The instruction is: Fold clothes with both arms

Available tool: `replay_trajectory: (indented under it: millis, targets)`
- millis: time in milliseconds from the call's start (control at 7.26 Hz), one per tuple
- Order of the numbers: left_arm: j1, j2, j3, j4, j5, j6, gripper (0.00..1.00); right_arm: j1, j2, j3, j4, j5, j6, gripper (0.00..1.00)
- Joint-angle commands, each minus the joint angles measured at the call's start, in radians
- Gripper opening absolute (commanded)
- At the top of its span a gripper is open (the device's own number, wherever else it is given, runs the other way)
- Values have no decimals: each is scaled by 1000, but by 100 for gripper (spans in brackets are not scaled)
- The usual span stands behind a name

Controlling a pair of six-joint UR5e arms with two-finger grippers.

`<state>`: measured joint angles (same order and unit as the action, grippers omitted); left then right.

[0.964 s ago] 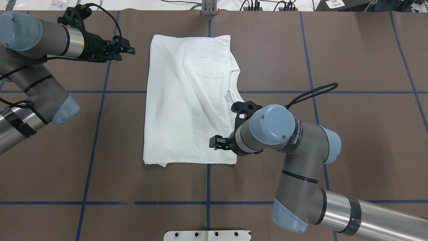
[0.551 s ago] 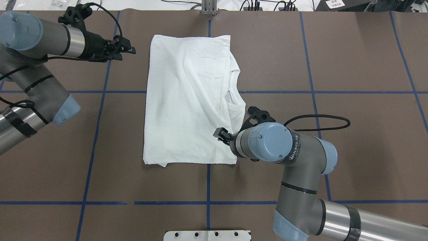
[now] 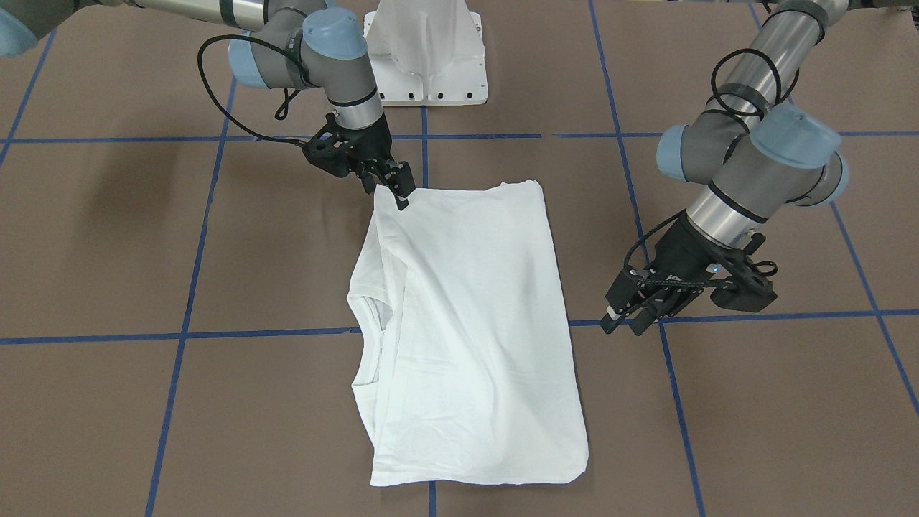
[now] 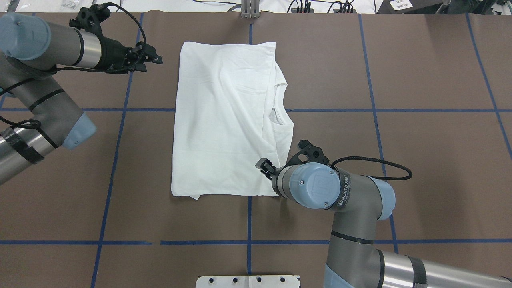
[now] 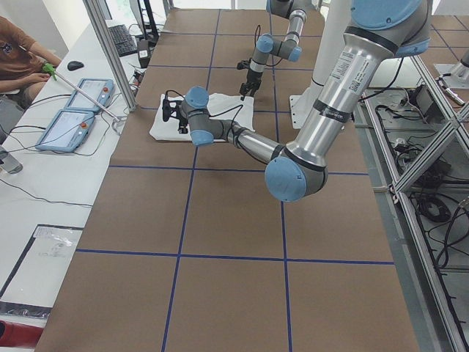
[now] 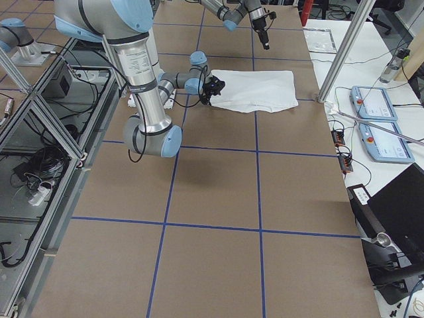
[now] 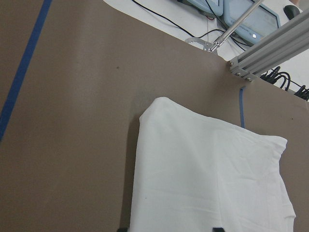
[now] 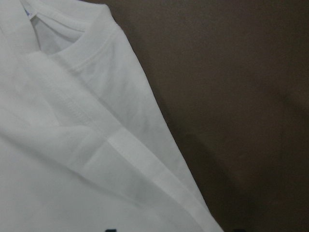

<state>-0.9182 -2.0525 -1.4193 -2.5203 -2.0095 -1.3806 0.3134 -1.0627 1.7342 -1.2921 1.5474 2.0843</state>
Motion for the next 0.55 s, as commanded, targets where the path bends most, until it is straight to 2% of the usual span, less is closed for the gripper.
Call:
replay_trajectory:
  millis: [0, 275, 413]
  targets:
    - [1, 3, -3, 0, 0, 0, 66, 3, 10, -25, 4, -3, 2, 84]
    - [1, 5, -3, 0, 0, 0, 67, 4, 35, -51, -7, -3, -3, 83]
    - [1, 5, -4, 0, 0, 0, 67, 7, 35, -51, -7, -3, -3, 76]
